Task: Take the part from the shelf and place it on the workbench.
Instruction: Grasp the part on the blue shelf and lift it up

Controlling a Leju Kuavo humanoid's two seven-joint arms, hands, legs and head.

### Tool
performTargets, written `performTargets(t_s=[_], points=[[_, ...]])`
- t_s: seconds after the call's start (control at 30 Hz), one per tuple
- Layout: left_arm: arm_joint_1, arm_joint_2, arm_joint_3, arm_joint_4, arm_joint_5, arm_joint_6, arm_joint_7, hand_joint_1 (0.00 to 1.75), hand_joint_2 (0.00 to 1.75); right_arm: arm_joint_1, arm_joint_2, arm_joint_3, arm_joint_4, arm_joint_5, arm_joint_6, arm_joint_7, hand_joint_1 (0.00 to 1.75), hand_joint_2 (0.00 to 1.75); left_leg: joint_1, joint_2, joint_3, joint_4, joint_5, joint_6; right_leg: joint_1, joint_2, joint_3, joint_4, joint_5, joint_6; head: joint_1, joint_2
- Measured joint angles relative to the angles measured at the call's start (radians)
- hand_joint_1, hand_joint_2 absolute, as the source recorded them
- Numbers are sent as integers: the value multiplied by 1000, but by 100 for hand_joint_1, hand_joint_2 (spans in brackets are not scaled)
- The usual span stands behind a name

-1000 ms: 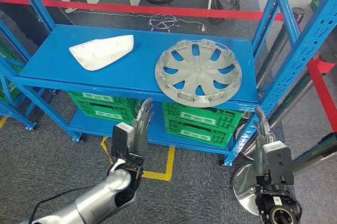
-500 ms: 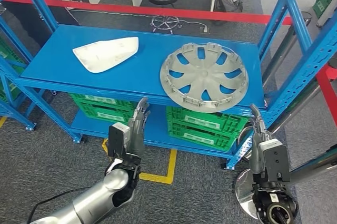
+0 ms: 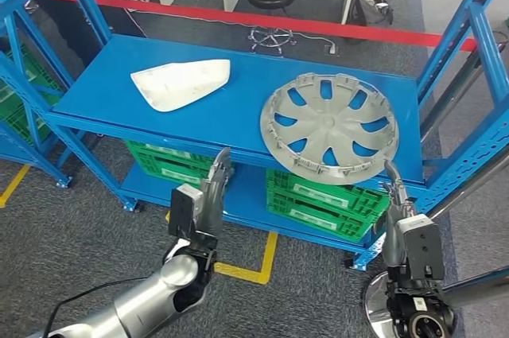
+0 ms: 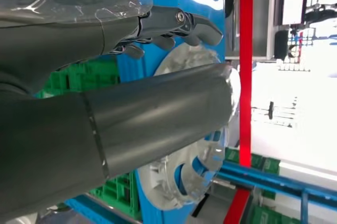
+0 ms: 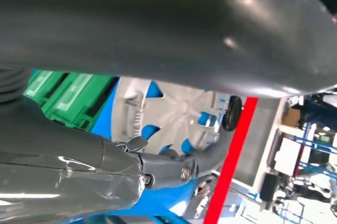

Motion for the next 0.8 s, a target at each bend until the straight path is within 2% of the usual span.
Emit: performTargets(t_s=[0.07,0.1,0.17,0.2,0.23,0.27,0.3,0.33,0.37,0.4,0.43,0.53,0.57,0.6,0.63,0.67,0.7,0.73,0.77,0.8], points=[[-1,1,0,-1,0,0,1,0,0,0,0,0,-1,0,0,-1,0,0,-2,8,-10,30,-20,-12,-9,-5,16,-19,5,-3,-4,0],[-3,2,0,-1,0,0,1,0,0,0,0,0,-1,0,0,-1,0,0,-2,15,-34,77,-43,-18,-14,-10,24,-27,7,-5,-9,0],[-4,1,0,-1,0,0,2,0,0,1,0,0,-1,0,-1,-1,0,0,5,26,-114,218,-99,-30,-14,-18,27,-31,5,-9,-17,0],[-2,1,0,-1,0,0,3,0,0,2,0,0,-1,0,-1,-1,0,0,8,29,-151,275,-113,-35,-14,-21,28,-30,2,-9,-18,0],[0,1,0,-1,0,0,3,0,0,4,0,0,-1,0,-1,-1,0,0,12,32,-172,298,-108,-38,-15,-24,30,-30,0,-8,-19,0],[1,2,0,-1,0,0,4,0,0,6,0,0,-1,0,-1,-1,0,0,14,34,-169,278,-83,-41,-16,-26,33,-30,-4,-6,-20,0],[1,2,0,-1,0,0,4,0,0,7,0,0,-1,0,-1,-1,0,0,16,37,-145,220,-43,-42,-17,-28,38,-29,-8,-3,-22,0],[1,2,0,-1,0,0,4,0,0,7,0,0,-1,0,-1,-2,0,0,17,43,-109,142,-1,-42,-18,-29,43,-28,-13,2,-23,0],[1,2,0,-1,0,0,4,0,0,7,0,0,-1,0,-1,-2,0,0,16,49,-74,69,27,-40,-17,-30,46,-25,-20,7,-26,0],[0,2,0,-1,0,0,4,0,0,7,0,0,-1,0,-1,-2,0,0,15,54,-49,20,43,-35,-15,-31,49,-24,-26,13,-27,0],[-1,1,0,-1,0,0,4,0,0,7,0,0,-1,0,0,-2,0,0,13,56,-37,-5,45,-29,-13,-31,50,-23,-31,19,-26,0],[-1,1,0,-1,-1,0,4,0,0,7,0,0,-1,0,2,-3,0,0,11,51,-29,-12,36,-7,-14,-35,54,-18,-46,36,-18,0],[-2,0,0,-1,-1,0,4,0,0,7,0,-1,-1,0,3,-4,0,0,12,49,-24,-14,34,0,-17,-35,46,3,-60,40,-14,0],[-2,0,0,-2,-1,0,4,0,0,7,0,-1,-2,0,4,-4,0,0,14,49,-18,-17,32,6,-18,-33,26,49,-85,44,-10,0],[-2,-1,0,-2,-2,0,4,0,0,7,0,-1,-2,-1,4,-4,0,0,13,48,-14,-17,29,11,-19,-31,-7,118,-116,46,-6,0],[-1,-1,0,-2,-2,0,4,0,0,8,0,-1,-2,-2,5,-5,0,0,12,47,-11,-17,25,14,-20,-30,-49,200,-147,48,-2,0],[0,-1,0,-2,-2,0,4,0,0,9,0,-1,-1,-4,6,-4,0,0,11,46,-7,-17,22,17,-20,-29,-89,269,-166,49,-1,0],[1,-1,0,-2,-2,0,4,0,0,11,0,-1,0,-5,7,-4,0,0,10,43,-3,-17,18,17,-20,-29,-115,305,-166,49,0,0],[1,-1,0,-2,-2,0,4,0,0,12,0,-1,0,-7,7,-4,0,0,9,40,3,-16,14,17,-20,-29,-120,297,-144,48,0,0],[2,-2,0,-2,-2,0,4,0,0,12,0,-1,0,-9,7,-5,0,0,8,37,11,-16,9,15,-19,-29,-103,246,-102,45,0,0]])
